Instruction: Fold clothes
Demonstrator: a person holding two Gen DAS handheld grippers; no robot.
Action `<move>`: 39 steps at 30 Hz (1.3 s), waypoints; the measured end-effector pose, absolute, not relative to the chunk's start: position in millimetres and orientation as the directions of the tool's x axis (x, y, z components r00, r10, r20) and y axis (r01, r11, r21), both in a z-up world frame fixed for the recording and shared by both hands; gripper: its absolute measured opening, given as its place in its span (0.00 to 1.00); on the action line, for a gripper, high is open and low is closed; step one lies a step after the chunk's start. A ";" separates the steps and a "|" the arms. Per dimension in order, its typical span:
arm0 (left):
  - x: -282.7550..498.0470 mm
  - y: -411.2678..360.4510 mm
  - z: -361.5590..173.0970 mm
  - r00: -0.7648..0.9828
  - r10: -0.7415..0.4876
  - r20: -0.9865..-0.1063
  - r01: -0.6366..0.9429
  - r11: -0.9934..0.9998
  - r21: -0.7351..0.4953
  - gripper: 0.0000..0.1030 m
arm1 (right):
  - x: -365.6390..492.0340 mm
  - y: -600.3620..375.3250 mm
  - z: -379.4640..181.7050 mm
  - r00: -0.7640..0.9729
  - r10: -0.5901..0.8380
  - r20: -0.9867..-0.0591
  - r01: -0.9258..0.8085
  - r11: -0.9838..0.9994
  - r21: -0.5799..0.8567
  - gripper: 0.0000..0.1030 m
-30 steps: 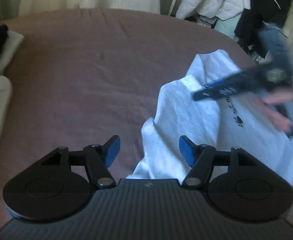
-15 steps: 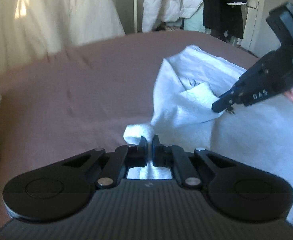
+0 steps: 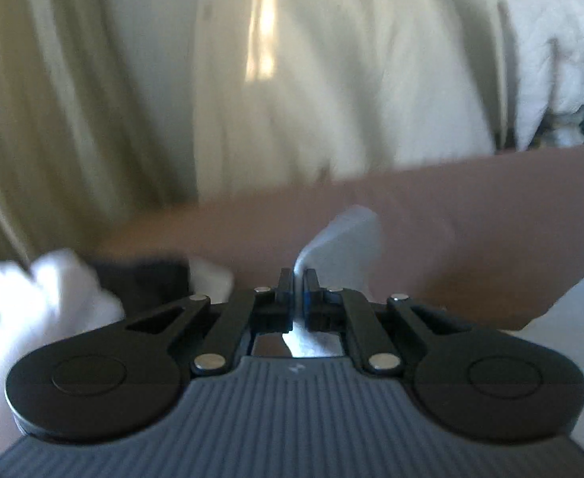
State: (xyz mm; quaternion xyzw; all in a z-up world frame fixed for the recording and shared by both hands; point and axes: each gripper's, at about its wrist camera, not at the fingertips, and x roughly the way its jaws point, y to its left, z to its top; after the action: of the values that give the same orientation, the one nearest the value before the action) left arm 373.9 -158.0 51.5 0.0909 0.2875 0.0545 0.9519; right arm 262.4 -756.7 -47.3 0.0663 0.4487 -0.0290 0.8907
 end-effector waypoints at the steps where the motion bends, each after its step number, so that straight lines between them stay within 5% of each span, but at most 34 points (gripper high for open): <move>1: 379.8 -155.0 42.8 0.807 0.157 -0.569 -0.051 0.979 0.199 0.05 | 260.0 -770.9 -53.8 0.587 -0.012 -0.810 0.158 0.982 0.100 0.29; 5: 394.7 -145.4 22.1 0.754 0.112 -0.648 -0.013 0.988 0.156 0.05 | 255.2 -802.4 -54.1 0.594 -0.035 -0.804 0.231 0.965 0.128 0.35; 8: 404.8 -136.6 11.9 0.721 0.056 -0.691 0.018 0.995 0.099 0.08 | 262.1 -809.1 -45.1 0.604 -0.074 -0.794 0.256 0.961 0.106 0.53; 10: 411.4 -130.7 5.2 0.697 0.017 -0.717 0.038 0.997 0.060 0.19 | 267.3 -812.8 -39.1 0.611 -0.101 -0.785 0.274 0.957 0.090 0.59; 12: 418.1 -124.9 -1.6 0.672 -0.022 -0.740 0.056 0.998 0.021 0.41 | 275.4 -817.8 -38.2 0.617 -0.087 -0.782 0.281 0.953 0.116 0.64; 14: 424.8 -119.0 -8.4 0.645 -0.062 -0.761 0.073 0.997 -0.019 0.44 | 287.0 -819.1 -38.0 0.614 -0.061 -0.787 0.284 0.947 0.149 0.65; 18: 440.2 -113.3 -13.8 0.569 -0.212 -0.794 0.175 0.975 -0.135 0.31 | 308.1 -818.6 -42.2 0.605 -0.030 -0.796 0.294 0.937 0.189 0.65; 22: 440.8 -117.9 2.0 0.602 -0.235 -0.763 0.241 0.965 -0.107 0.15 | 328.5 -825.2 -48.2 0.586 -0.038 -0.810 0.325 0.926 0.192 0.65; 24: 442.6 -119.5 11.5 0.631 -0.190 -0.752 0.230 0.972 -0.052 0.04 | 338.0 -830.1 -49.9 0.578 -0.032 -0.815 0.347 0.914 0.210 0.65; 27: 445.0 -134.0 22.4 0.712 0.017 -0.702 0.172 0.965 0.197 0.04 | 349.6 -835.4 -49.4 0.583 -0.031 -0.812 0.372 0.899 0.233 0.65; 29: 446.2 -141.0 29.6 0.733 -0.047 -0.678 0.230 0.956 0.181 0.04 | 354.7 -837.5 -46.8 0.588 -0.035 -0.808 0.386 0.890 0.242 0.65; 31: 453.7 -144.1 33.8 0.663 -0.229 -0.713 0.328 0.945 0.001 0.10 | 357.7 -836.6 -43.4 0.592 -0.036 -0.805 0.394 0.884 0.250 0.65; 34: 472.6 -157.8 22.9 0.481 -0.370 -0.795 0.361 0.910 -0.206 0.35 | 361.1 -832.8 -37.0 0.610 -0.023 -0.792 0.385 0.882 0.271 0.65; 37: 480.9 -188.7 6.6 0.405 -0.307 -0.862 0.391 0.910 -0.140 0.44 | 363.9 -829.2 -35.6 0.615 0.005 -0.788 0.372 0.880 0.296 0.65; 39: 487.0 -206.4 -10.0 0.371 -0.240 -0.897 0.396 0.915 -0.082 0.60 | 367.5 -828.2 -37.3 0.611 0.021 -0.791 0.374 0.874 0.312 0.65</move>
State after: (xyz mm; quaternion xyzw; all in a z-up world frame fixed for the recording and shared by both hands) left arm 487.0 -206.4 -10.0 0.0737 0.5268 -0.1928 0.8246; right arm 367.5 -828.2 -37.3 0.2300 0.4291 -0.1016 0.8676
